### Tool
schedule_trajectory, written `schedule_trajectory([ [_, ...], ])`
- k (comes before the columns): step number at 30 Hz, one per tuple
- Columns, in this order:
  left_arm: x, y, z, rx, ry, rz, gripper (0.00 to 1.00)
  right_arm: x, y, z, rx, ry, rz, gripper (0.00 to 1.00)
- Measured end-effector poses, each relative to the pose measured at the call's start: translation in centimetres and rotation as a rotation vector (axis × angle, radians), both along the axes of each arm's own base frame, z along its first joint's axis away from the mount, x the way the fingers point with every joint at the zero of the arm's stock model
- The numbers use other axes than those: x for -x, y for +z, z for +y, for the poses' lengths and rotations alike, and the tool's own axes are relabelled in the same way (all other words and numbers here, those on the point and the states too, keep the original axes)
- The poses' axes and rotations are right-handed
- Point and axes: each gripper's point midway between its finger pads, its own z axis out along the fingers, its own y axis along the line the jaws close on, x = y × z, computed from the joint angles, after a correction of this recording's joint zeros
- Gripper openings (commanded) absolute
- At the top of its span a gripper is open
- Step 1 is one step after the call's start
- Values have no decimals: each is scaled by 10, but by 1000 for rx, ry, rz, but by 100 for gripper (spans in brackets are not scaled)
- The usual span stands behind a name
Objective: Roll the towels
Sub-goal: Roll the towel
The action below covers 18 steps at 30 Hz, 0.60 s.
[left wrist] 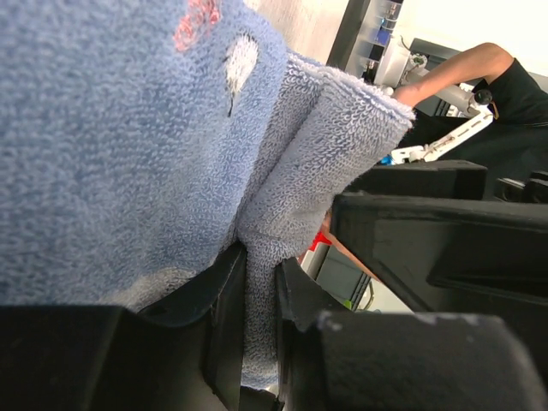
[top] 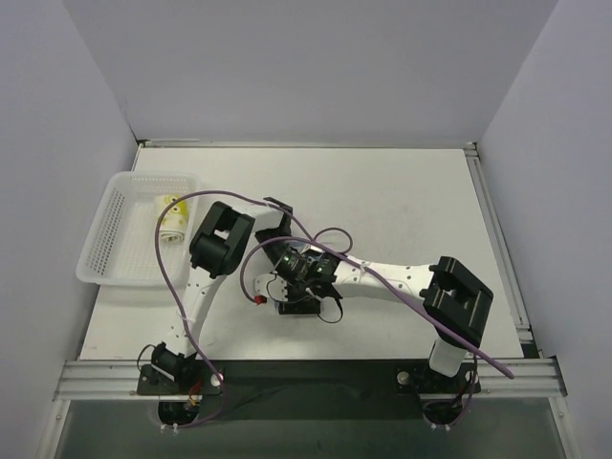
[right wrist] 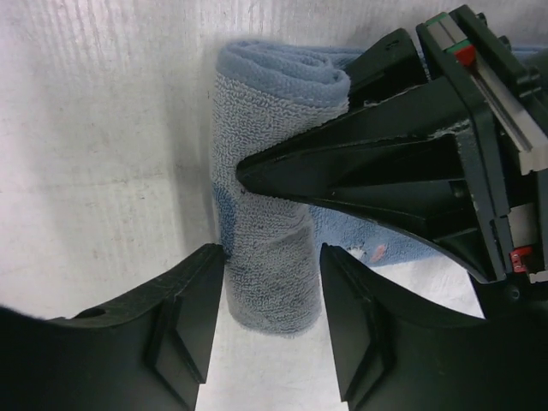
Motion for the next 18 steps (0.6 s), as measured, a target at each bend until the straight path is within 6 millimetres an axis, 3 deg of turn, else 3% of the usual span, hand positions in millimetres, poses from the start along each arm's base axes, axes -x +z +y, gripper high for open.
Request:
schedule_trajectory([
  [3, 0, 0, 0, -3, 2, 5, 23, 1, -9, -3, 5, 0, 1, 40],
  [7, -1, 0, 1, -15, 13, 12, 25, 5, -24, -8, -2, -4, 36, 11],
  [10, -2, 0, 2, -30, 35, 18, 30, 2, -25, -6, -48, -32, 85, 0],
  [12, -5, 0, 5, -36, 62, 18, 39, 0, -24, -5, -81, -43, 127, 0],
  [18, -34, 3, 24, -12, 162, -86, 47, -3, -23, 6, -146, -48, 304, 0],
])
